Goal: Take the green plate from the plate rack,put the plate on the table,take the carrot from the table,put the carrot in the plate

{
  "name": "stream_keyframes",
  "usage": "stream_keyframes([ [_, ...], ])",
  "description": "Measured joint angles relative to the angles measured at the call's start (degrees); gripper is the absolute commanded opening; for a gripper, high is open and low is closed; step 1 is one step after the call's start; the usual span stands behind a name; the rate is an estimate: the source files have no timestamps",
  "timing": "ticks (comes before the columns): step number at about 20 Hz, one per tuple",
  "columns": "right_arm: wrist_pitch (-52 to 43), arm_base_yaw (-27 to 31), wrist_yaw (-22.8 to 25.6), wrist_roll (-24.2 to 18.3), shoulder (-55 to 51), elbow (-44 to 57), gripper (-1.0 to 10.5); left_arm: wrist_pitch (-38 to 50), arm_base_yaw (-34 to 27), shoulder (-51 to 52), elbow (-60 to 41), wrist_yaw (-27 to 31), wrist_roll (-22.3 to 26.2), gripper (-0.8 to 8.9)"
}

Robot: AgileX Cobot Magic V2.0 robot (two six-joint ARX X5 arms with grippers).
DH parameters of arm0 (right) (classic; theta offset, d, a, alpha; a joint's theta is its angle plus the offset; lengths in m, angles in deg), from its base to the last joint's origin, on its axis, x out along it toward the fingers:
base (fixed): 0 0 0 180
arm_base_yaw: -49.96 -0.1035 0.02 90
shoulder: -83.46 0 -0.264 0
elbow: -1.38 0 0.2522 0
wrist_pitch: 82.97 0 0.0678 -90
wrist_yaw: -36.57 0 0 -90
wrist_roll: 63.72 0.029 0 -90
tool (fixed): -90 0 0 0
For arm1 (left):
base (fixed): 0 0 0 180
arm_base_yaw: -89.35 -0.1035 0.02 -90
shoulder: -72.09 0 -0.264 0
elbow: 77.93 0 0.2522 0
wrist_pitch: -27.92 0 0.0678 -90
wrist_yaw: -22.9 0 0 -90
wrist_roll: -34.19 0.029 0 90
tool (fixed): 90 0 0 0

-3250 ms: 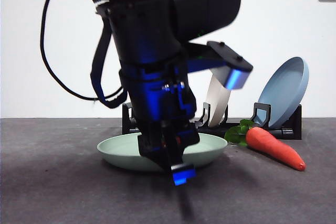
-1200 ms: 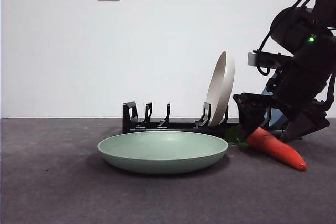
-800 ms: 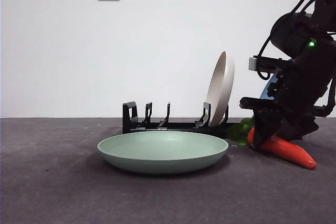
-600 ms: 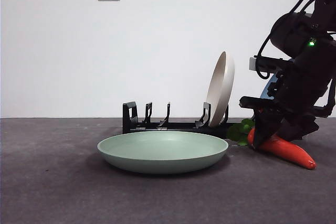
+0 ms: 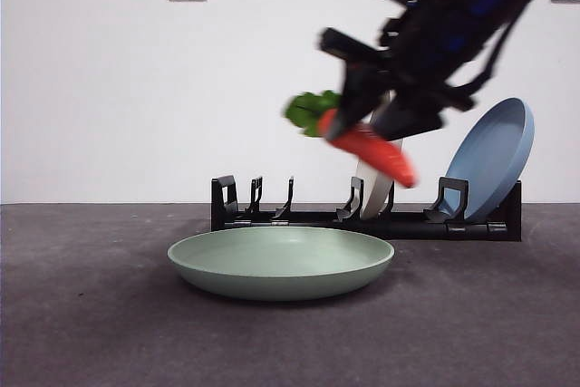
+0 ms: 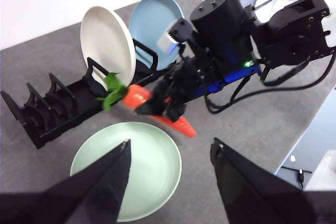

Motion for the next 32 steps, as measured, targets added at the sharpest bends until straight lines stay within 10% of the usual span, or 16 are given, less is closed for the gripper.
stream_keyframes([
  [20, -2.27, -5.79, 2.95, 2.27, 20.65, -6.97, 0.0, -3.78, 0.02, 0.00, 0.00, -0.02, -0.02, 2.60],
  [25, -2.03, -5.79, 2.75, 2.27, 20.65, -6.97, 5.8, -4.94, 0.02, 0.00, 0.00, 0.00, 0.00, 2.60],
  [32, 3.02, -5.81, 2.73, 2.32, 14.10, -6.97, 5.7, -6.21, 0.02, 0.00, 0.00, 0.00, 0.00, 2.60],
])
